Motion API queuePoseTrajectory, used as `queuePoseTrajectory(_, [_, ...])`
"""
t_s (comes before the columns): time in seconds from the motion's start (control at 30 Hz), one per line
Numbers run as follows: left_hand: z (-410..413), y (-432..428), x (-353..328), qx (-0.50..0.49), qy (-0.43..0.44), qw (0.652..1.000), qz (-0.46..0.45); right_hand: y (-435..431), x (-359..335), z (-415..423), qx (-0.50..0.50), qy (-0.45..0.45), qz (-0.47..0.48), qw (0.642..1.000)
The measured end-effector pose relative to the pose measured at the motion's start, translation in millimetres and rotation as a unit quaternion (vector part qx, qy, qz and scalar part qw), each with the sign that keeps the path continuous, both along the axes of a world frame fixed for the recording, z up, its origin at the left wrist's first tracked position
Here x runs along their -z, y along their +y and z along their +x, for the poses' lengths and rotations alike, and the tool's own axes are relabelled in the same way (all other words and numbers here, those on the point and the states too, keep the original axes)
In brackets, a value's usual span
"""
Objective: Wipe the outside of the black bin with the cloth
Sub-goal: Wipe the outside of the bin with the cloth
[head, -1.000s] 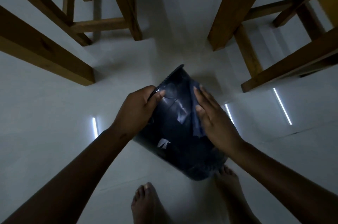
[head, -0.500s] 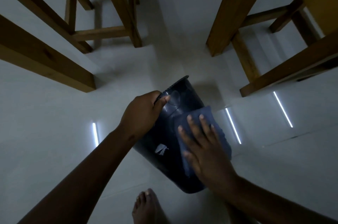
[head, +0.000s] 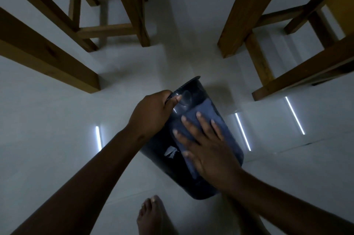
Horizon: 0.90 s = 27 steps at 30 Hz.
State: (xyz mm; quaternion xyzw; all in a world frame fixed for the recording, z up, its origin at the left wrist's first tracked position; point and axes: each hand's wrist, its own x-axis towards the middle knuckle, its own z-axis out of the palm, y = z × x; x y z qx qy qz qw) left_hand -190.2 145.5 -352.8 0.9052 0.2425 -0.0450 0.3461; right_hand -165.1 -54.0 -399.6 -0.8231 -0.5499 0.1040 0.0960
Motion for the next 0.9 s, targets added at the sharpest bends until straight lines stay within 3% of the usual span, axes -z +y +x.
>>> queuePoseTrajectory(0.17, [-2,0,-4,0.010,0.012,0.999,-0.031,1,-4,18,0.126,0.113,0.040,0.985])
queuePoseTrajectory(0.4, [-16,12,-6,0.004,0.031,0.997,-0.076,-13,3,12,0.081,0.099,0.041,0.991])
queuePoseTrajectory(0.53, [-41,20,-3,0.004,0.065,0.993,-0.102,-16,1,34,0.208,0.191,0.067,0.957])
queuePoseTrajectory(0.6, [-45,15,1,-0.018,0.041,0.997,-0.069,-18,-1,18,0.200,0.135,0.044,0.970])
queuePoseTrajectory(0.67, [-39,8,3,-0.025,0.016,0.998,-0.050,-16,-2,0,0.129,0.069,0.023,0.989])
queuePoseTrajectory(0.77, [-23,4,-2,-0.005,0.005,0.999,-0.039,-2,-3,20,0.066,0.039,0.029,0.997])
queuePoseTrajectory(0.9, [-18,-1,-3,-0.004,0.002,1.000,-0.017,-1,0,55,0.170,0.147,0.084,0.971])
